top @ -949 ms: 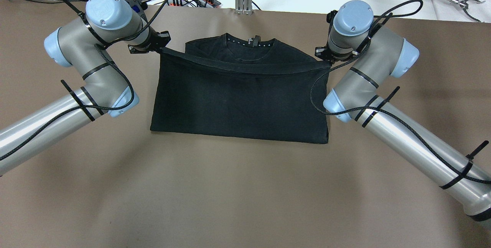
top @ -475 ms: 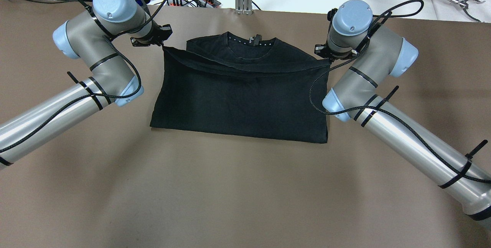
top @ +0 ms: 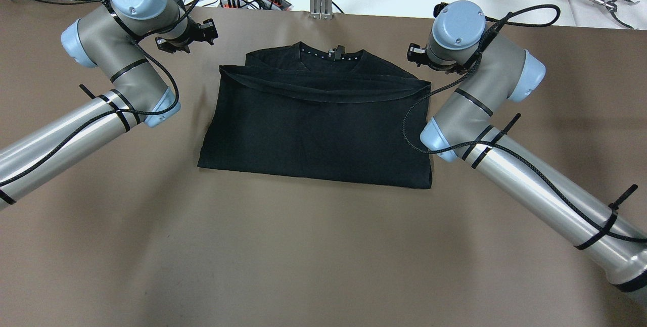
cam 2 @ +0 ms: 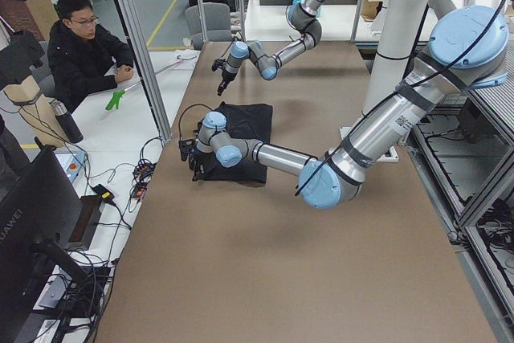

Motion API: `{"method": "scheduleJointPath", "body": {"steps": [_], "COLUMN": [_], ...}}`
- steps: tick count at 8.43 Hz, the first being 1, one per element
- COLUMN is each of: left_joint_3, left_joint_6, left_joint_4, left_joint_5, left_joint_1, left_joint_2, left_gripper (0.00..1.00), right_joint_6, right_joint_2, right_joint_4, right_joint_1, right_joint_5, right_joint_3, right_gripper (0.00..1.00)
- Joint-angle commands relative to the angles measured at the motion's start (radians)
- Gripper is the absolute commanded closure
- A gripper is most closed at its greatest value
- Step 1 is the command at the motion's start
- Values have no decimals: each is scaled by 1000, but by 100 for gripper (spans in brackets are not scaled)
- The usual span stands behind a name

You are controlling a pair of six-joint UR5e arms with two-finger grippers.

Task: Fold clothes
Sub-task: 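Release the hem and raise both grippers away from the shirt, then grasp the folded shirt's corner nearest the right gripper with the right gripper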

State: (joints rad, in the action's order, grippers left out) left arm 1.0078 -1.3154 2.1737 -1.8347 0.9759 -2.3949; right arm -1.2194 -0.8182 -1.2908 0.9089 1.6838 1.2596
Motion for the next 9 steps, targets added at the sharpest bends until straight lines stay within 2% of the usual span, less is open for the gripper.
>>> {"method": "scheduleJointPath", "body": {"steps": [1,2,5,8,9], "left_joint_3": [0,-1,2,9,9], "left_joint_6": [-4,1,-11,-22,-24], "left_joint_4": [4,5,6,0,0], "left_joint_5": [0,2,3,23,23], "left_joint_1": [4,4,4,0,0], "left_joint_2": [0,0,2,-3,-3], "left_gripper": [31,31,31,29,29], "right_joint_6": [-61,-112,-157,-158,-166], "right_joint_2": [-235,-292,-393,-442,-459], "right_joint_4": [56,82,214,191,196], "right_joint_1": [-131,-184,-255,-266,-269], "right_joint_5": [0,0,2,19,20], "right_joint_3": [273,323,342,444,448], "right_gripper": [6,6,7,8,10]}}
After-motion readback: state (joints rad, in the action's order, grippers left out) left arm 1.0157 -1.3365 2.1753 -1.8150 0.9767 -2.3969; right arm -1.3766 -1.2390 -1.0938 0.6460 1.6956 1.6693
